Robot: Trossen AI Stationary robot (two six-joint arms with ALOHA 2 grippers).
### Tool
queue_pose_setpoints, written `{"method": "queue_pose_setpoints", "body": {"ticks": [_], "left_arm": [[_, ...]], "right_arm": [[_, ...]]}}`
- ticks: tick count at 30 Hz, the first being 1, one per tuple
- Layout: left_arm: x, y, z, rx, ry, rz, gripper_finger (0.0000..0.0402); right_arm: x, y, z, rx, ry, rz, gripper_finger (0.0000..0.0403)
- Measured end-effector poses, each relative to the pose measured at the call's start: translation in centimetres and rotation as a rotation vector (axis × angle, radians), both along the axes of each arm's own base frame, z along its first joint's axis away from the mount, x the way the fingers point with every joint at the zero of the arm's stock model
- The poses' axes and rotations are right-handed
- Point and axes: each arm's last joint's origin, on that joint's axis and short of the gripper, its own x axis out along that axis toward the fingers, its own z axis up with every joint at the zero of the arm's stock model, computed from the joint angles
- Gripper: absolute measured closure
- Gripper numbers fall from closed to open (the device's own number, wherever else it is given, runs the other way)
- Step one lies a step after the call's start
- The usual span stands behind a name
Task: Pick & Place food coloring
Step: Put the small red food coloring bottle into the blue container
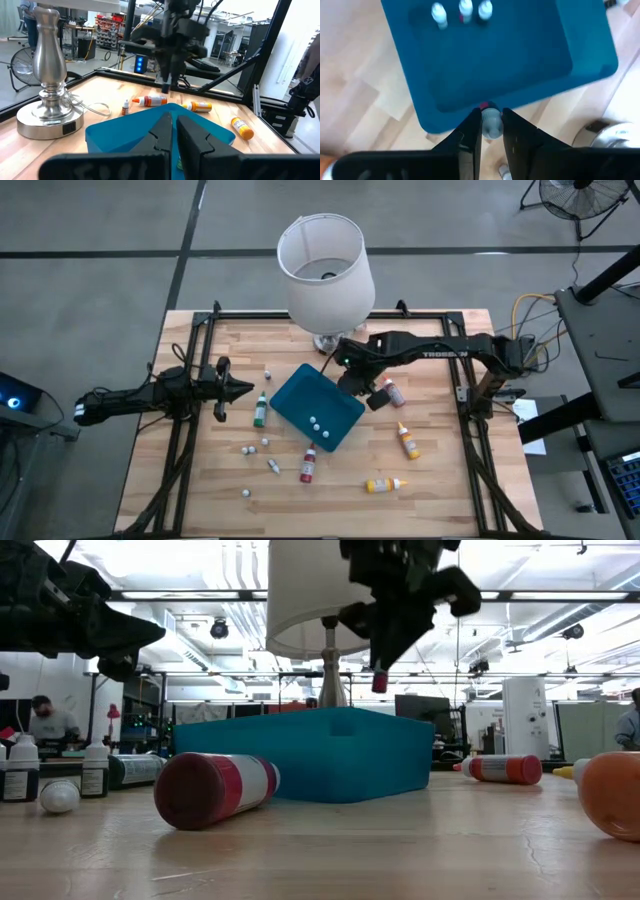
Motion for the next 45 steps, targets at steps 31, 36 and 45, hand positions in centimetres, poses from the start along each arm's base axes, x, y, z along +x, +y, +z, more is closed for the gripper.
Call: {"method": "queue_pose_setpoints", "body": {"ticks": [31,36,45], "left_arm": [[0.0,0.0,0.0,0.000,-0.001,0.000,0.0402],[0.0,0.0,0.0,0.000,0.000,0.000,0.0402],[0.0,0.0,0.0,0.000,-0.001,0.000,0.0402]], "right_arm": [[3.8,6.6,-3.2,0.035,0.067,0.095,0.0351],[4.4,7.2,-4.8,0.033,0.101,0.107,0.0351],[5.3,7.8,-6.5,0.031,0.110,0.122,0.0351]]}}
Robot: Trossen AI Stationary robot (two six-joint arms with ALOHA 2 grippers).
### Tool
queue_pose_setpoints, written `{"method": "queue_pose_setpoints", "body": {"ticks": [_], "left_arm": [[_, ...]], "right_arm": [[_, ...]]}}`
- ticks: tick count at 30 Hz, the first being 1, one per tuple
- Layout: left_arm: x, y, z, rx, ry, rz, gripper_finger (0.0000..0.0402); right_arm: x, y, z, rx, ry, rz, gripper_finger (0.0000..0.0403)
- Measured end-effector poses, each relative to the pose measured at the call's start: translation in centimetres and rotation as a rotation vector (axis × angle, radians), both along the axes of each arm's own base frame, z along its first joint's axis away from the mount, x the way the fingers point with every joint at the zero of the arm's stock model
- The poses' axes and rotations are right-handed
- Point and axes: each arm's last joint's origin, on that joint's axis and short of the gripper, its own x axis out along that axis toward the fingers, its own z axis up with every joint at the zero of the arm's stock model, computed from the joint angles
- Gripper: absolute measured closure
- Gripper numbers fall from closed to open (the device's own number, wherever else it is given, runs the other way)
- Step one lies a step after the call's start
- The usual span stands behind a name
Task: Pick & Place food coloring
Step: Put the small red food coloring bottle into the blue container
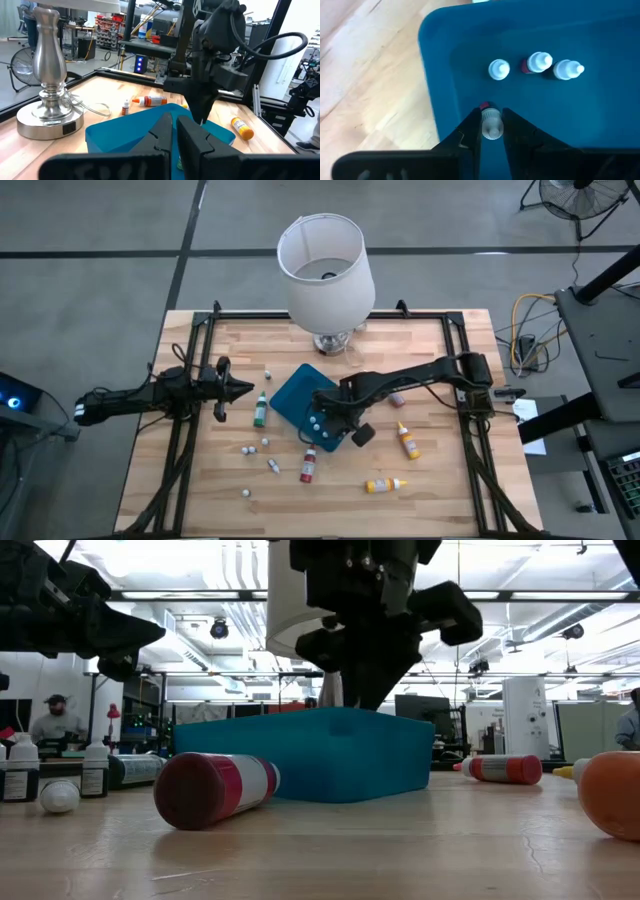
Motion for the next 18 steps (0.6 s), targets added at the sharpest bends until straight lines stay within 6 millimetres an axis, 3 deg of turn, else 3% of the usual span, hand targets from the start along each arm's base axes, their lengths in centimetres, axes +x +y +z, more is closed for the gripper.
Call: {"method": "queue_pose_setpoints", "body": {"ticks": [18], "left_arm": [[0.0,0.0,0.0,0.000,0.000,0.000,0.0402]], "right_arm": [[1.0,0.1,-2.1,0.000,0.005,0.002,0.0351]]}}
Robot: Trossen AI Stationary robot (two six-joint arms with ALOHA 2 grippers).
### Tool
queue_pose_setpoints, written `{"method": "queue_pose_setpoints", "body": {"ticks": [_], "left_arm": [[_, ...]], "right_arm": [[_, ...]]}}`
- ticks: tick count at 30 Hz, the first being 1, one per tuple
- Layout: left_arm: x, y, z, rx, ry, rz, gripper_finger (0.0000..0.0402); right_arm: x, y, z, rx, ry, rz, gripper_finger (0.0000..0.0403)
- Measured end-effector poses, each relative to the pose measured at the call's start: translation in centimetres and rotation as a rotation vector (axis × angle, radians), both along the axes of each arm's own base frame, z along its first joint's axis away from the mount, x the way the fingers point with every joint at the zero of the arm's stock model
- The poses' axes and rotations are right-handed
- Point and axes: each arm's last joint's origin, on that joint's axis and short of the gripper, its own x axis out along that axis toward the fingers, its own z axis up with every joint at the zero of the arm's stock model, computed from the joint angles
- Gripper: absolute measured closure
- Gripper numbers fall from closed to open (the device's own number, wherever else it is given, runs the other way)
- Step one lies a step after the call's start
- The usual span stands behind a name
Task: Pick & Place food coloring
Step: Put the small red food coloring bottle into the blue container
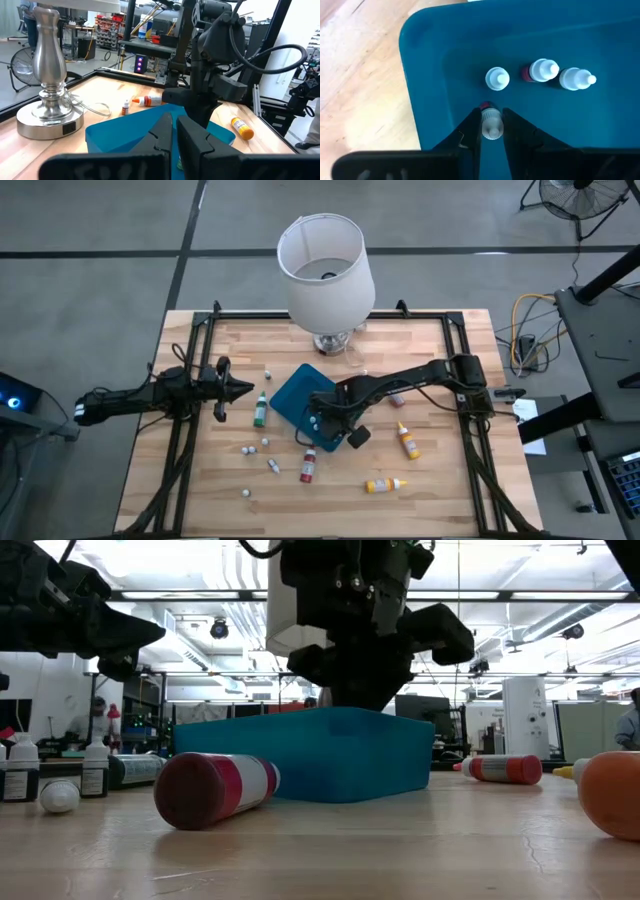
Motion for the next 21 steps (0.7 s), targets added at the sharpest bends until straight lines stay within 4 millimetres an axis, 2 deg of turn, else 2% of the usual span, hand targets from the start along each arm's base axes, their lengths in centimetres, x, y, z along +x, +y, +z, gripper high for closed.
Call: {"method": "queue_pose_setpoints", "body": {"ticks": [21], "left_arm": [[0.0,0.0,0.0,0.000,0.000,0.000,0.0402]], "right_arm": [[-0.2,-0.1,-1.3,0.000,0.002,-0.001,0.0351]]}}
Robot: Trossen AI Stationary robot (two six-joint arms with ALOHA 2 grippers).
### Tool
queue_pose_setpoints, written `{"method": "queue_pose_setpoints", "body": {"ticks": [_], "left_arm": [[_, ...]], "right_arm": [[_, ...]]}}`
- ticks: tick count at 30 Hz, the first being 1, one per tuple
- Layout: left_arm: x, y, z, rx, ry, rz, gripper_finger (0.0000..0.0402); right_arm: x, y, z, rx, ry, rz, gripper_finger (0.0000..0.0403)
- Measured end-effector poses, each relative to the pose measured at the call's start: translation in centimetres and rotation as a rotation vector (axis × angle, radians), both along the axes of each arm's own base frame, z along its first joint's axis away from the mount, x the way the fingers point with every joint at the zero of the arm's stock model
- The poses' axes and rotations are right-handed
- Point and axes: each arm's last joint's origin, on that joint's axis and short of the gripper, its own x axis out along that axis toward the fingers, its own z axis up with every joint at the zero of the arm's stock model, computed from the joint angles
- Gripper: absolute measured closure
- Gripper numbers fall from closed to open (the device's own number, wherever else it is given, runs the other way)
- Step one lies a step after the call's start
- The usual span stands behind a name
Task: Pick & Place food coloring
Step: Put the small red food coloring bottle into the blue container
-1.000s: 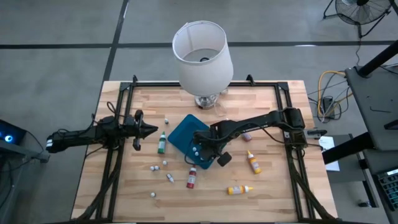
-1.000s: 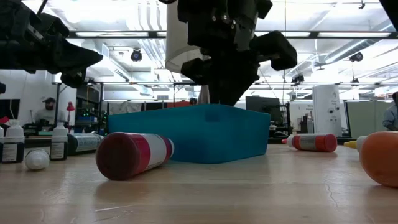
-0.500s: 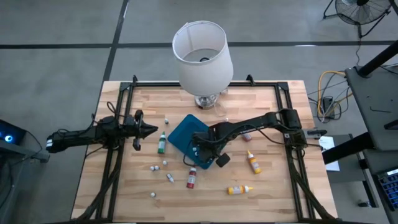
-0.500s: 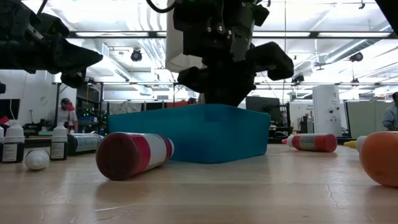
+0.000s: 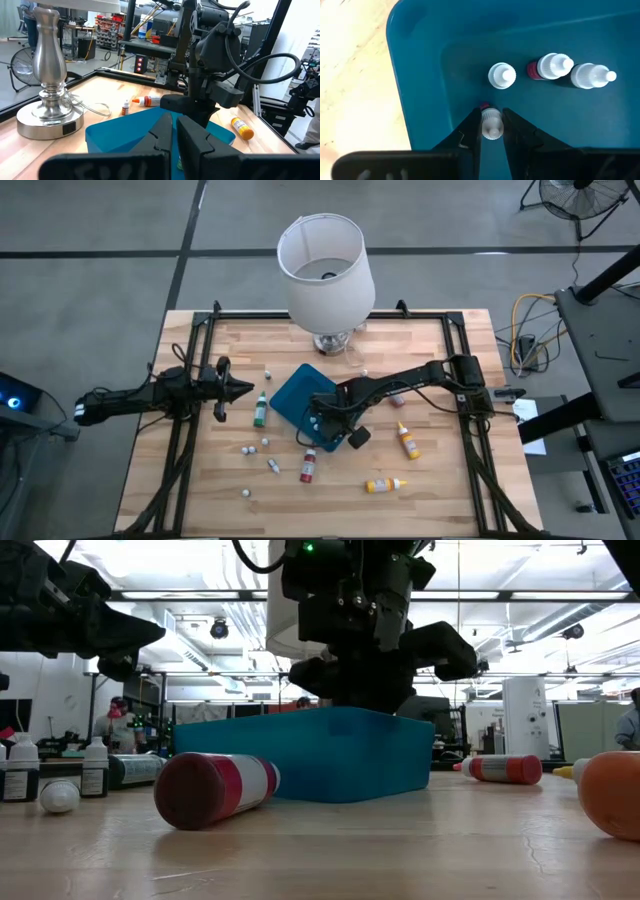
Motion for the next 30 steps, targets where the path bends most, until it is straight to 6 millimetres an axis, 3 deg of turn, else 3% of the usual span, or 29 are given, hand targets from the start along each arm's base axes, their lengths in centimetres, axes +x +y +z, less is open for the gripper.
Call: {"method": "queue_pose_setpoints", "body": {"ticks": [19,30], "left_arm": [[0.00,0.00,0.00,0.000,0.000,0.000,0.0402],[0.00,0.00,0.00,0.000,0.000,0.000,0.0402]], "right_arm": [[-0.07,0.01,-0.22,-0.007,-0.005,0.028,0.0350],[-0.03,-0.01,-0.20,-0.007,-0.009,0.027,0.0316]]}}
